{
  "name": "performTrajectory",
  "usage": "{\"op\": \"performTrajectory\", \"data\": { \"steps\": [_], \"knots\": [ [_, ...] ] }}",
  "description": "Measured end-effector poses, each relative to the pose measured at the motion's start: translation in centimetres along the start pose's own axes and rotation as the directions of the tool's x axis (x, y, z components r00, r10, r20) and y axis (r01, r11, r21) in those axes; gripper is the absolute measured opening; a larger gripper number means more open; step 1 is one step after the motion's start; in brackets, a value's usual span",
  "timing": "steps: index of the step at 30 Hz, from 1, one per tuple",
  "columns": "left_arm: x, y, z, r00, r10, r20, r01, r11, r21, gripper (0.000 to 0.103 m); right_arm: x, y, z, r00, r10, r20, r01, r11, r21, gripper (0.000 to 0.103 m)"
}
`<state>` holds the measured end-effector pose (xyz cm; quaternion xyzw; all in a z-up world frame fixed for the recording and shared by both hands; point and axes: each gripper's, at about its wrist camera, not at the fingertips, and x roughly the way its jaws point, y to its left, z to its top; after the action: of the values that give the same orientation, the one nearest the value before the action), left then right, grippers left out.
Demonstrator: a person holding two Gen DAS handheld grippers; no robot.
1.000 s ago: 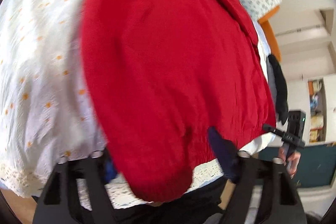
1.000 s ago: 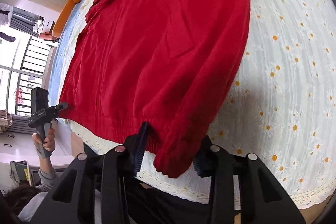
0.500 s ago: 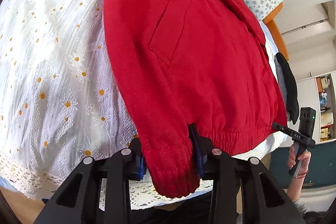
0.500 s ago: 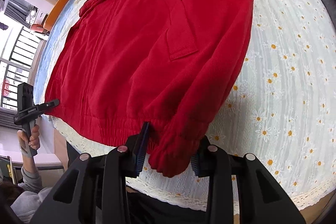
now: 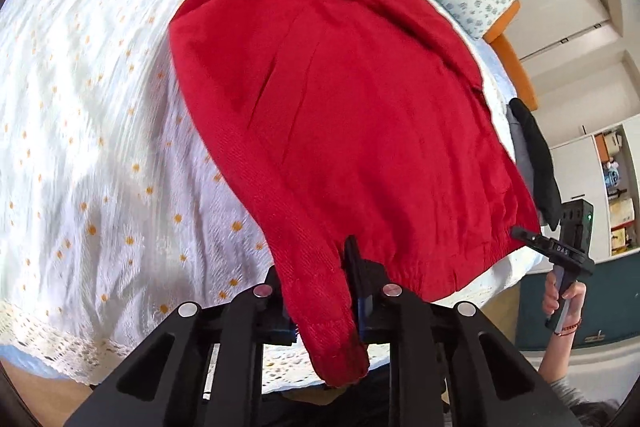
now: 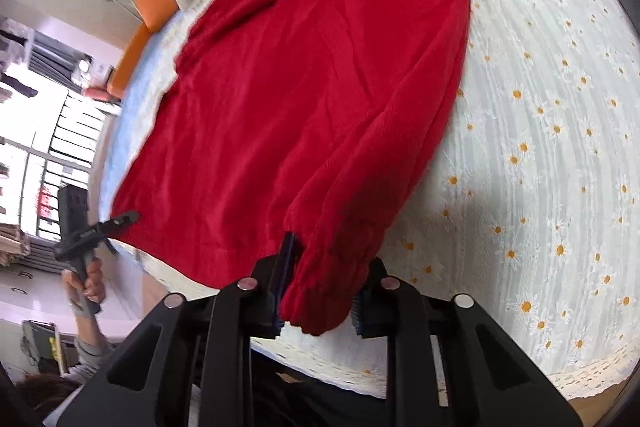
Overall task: Fold large clothes
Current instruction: 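Lift the held hem with both tools and fold it toward the collar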
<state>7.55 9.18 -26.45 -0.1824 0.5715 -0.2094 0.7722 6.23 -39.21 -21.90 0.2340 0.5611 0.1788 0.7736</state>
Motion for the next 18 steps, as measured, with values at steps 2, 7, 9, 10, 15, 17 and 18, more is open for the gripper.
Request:
{"op": "performTrajectory", "data": {
  "steps": [2, 7, 9, 10, 15, 17, 18],
  "knots": [
    [-0.8, -0.9, 0.8, 1.0, -0.008, 0.022, 0.007, 1.0, 0.016, 0.023, -0.9, 0.3, 0.6, 0.999, 0.039, 0.02, -0.039, 0.999, 0.004, 0.022],
    [-3.4, -3.3, 4.3, 0.994, -0.034, 0.103, 0.027, 0.997, 0.068, 0.023, -2.6, 2.2, 2.6, 0.996, 0.048, 0.075, -0.044, 0.998, -0.05, 0.021],
    [-4.2, -4.1, 5.9, 0.991, -0.034, 0.128, 0.023, 0.996, 0.088, 0.023, -3.1, 3.2, 4.2, 0.994, 0.044, 0.098, -0.037, 0.997, -0.067, 0.021],
    [-4.3, -4.3, 6.6, 0.99, -0.028, 0.137, 0.016, 0.996, 0.091, 0.023, -3.3, 3.5, 4.9, 0.993, 0.041, 0.111, -0.033, 0.997, -0.071, 0.02],
    [-4.6, -4.5, 10.6, 0.985, -0.001, 0.174, -0.012, 0.997, 0.077, 0.023, -4.3, 4.9, 8.7, 0.986, 0.043, 0.163, -0.03, 0.996, -0.083, 0.019],
    [-4.4, -4.7, 11.8, 0.984, 0.011, 0.179, -0.025, 0.997, 0.075, 0.023, -4.3, 5.2, 10.0, 0.985, 0.045, 0.166, -0.032, 0.996, -0.078, 0.019],
    [-4.2, -4.9, 12.3, 0.983, 0.011, 0.181, -0.025, 0.997, 0.071, 0.023, -4.3, 5.3, 10.6, 0.985, 0.044, 0.168, -0.032, 0.997, -0.076, 0.019]
  ]
}}
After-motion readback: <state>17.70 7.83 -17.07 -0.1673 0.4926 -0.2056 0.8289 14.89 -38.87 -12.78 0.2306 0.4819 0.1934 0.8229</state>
